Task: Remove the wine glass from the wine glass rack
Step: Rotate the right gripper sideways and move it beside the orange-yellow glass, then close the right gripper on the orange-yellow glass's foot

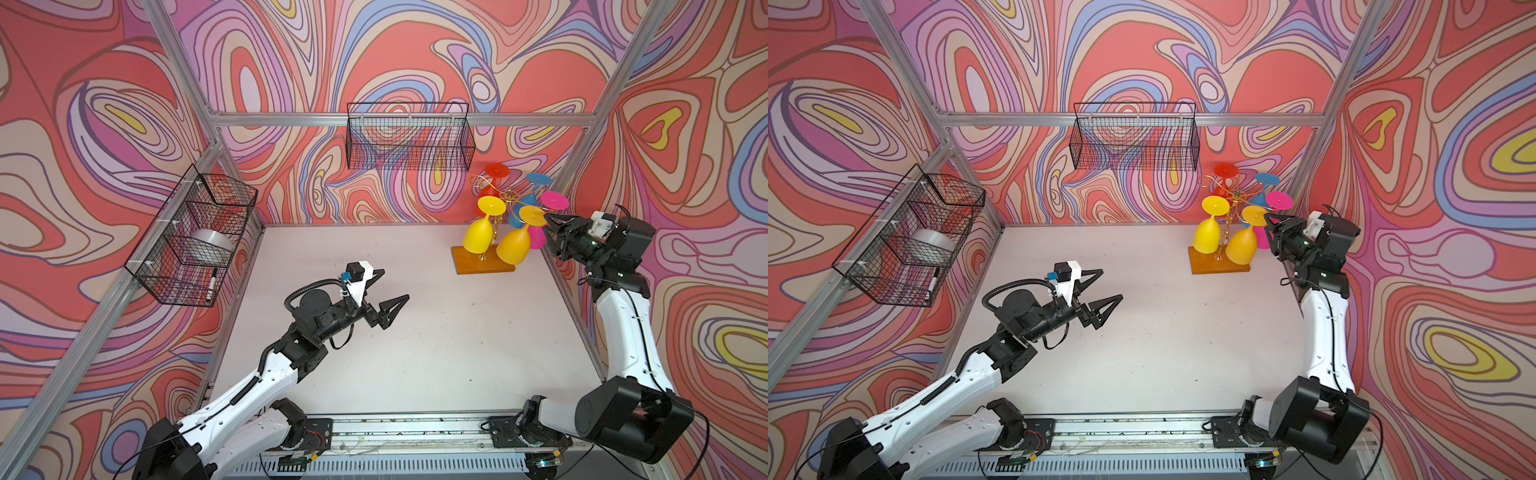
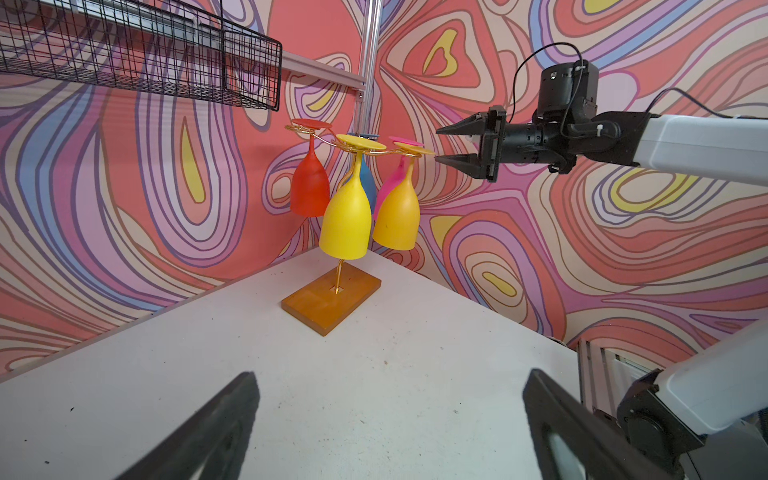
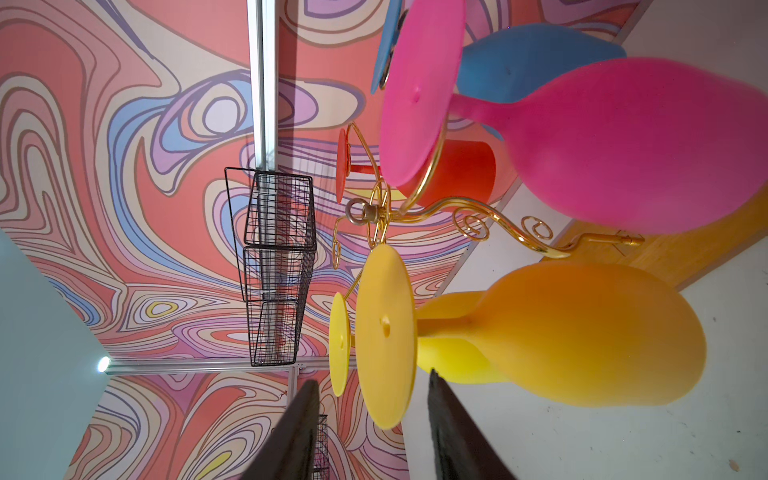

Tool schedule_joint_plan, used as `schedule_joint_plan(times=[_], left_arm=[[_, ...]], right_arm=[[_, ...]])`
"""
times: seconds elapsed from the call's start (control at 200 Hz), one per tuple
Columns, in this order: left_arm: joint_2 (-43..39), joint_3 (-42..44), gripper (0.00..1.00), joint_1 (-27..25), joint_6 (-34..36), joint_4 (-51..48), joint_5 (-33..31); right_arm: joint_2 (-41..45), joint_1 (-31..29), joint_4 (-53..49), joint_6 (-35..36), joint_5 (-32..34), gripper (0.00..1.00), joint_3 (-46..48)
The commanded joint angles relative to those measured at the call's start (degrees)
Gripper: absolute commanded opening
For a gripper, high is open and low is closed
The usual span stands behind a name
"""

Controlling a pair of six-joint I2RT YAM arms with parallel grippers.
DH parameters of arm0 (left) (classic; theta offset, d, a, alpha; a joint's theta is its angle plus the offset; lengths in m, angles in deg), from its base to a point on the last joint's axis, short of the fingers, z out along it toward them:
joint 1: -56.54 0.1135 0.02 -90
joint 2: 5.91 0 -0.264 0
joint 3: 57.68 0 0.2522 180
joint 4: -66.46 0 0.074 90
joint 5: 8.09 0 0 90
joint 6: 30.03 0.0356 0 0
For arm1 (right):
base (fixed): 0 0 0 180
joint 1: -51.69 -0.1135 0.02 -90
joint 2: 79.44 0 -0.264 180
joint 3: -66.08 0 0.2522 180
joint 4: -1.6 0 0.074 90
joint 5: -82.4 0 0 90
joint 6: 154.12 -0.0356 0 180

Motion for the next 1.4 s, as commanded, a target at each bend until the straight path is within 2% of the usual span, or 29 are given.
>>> schedule_joint_plan(times=[0.0,0.17,0.506,0.806,1.102,1.217,1.392], left_arm=[[0.0,-1.8,0.99,0.2,-0.9,0.1,1.9],[-0.2,-1.9,0.99,0.2,-0.8,-0.6,2.4],[0.3,-2.2,0.99,0.2,-1.4,-0.8,3.0],[1.4,-2.2,0.99,0.1,-2.1,-0.3,3.8],[1.4,-2.2,0.99,0.2,-2.2,-0.2,3.8],[1.4,-2.3,0.99,0.2,-2.0,-0.6,3.6],[1.0,-2.3,0.99,0.2,-1.1,-1.0,3.0]], right_arm=[[-0.8,-1.0,0.6,-0.1,1.2,0.44,-1.7],[-1.9,-1.7,1.8,-1.3,1.4,0.42,-1.7],[-2.7,-1.9,5.6,-3.0,1.7,0.29,-1.0],[-3.9,-1.9,5.6,-3.3,1.9,0.27,-1.5],[-4.6,-1.9,4.3,-2.3,2.1,0.13,-2.9],[-4.6,-1.9,3.8,-1.8,2.2,0.03,-3.1],[-4.0,-1.9,2.8,-0.9,2.9,0.00,-3.2]])
